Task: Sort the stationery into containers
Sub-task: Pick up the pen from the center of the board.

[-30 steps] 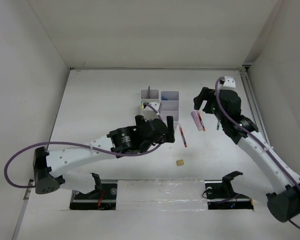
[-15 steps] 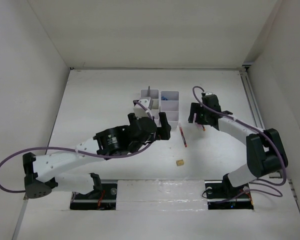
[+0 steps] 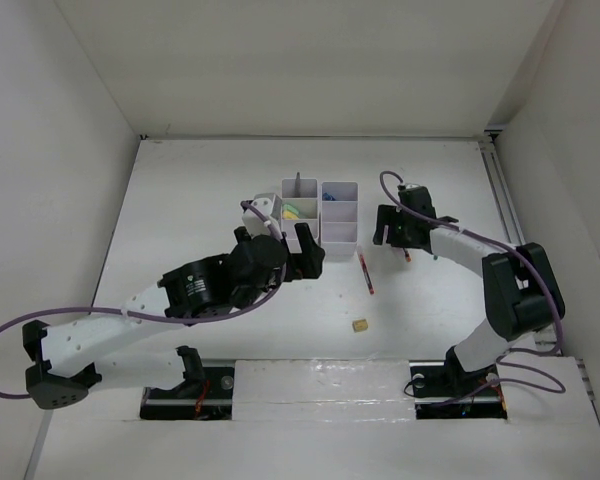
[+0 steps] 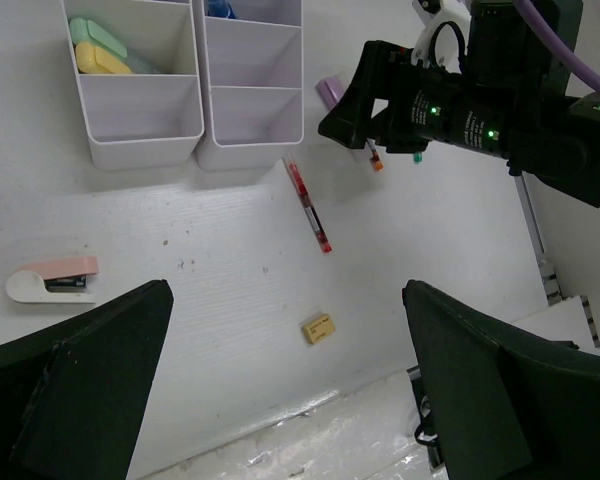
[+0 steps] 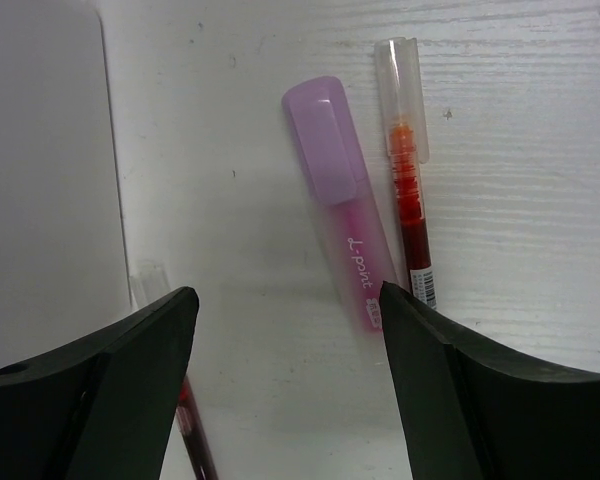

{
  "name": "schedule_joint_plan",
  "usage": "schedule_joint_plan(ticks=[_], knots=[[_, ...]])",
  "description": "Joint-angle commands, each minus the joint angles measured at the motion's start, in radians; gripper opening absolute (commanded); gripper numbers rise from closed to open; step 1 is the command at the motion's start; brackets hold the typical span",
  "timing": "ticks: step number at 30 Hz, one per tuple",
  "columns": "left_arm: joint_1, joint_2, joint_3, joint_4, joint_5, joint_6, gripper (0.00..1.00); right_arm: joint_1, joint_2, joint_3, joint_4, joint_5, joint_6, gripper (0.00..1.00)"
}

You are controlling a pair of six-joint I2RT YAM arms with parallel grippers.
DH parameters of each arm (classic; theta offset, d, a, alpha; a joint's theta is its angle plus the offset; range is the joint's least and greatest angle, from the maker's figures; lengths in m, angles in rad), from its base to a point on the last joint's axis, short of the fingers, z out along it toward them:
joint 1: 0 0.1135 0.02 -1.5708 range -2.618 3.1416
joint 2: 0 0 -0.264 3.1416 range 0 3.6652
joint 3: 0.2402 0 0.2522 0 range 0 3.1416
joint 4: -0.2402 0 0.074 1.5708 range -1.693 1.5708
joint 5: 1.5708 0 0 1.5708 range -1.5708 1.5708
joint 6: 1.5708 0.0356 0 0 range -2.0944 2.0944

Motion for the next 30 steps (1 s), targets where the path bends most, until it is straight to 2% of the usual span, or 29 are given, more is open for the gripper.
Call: schedule_joint_plan(ticks=[1, 3, 13, 18, 20, 30], knots=[[0.003, -0.014, -0.006, -0.006, -0.019, 0.021, 1.0, -0.007, -0.004, 0.039, -0.014, 0.019, 0.002, 0.79], [0.003, -0.014, -0.006, -0.006, -0.019, 0.021, 1.0, -0.007, 0.016, 0.06, -0.032, 0.019, 0.002, 0.75], [0.003, -0.024, -0.006, 0.012, -0.008, 0.05, 1.0, -0.016, -0.012, 0.114, -0.102, 0.04, -0.016, 0.78], [0.003, -0.024, -0.006, 0.012, -0.008, 0.05, 1.0, -0.016, 0.06, 0.139, -0.129, 0.04, -0.027, 0.78], [0.003, -0.024, -0.015, 0.012, -0.008, 0.05, 1.0, -0.016, 0.069, 0.148, -0.138, 0.04, -0.027, 0.72], [0.003, -0.042, -0.015, 0.012, -0.008, 0.05, 1.0, -0.016, 0.103, 0.18, -0.215, 0.031, -0.055, 0.71]])
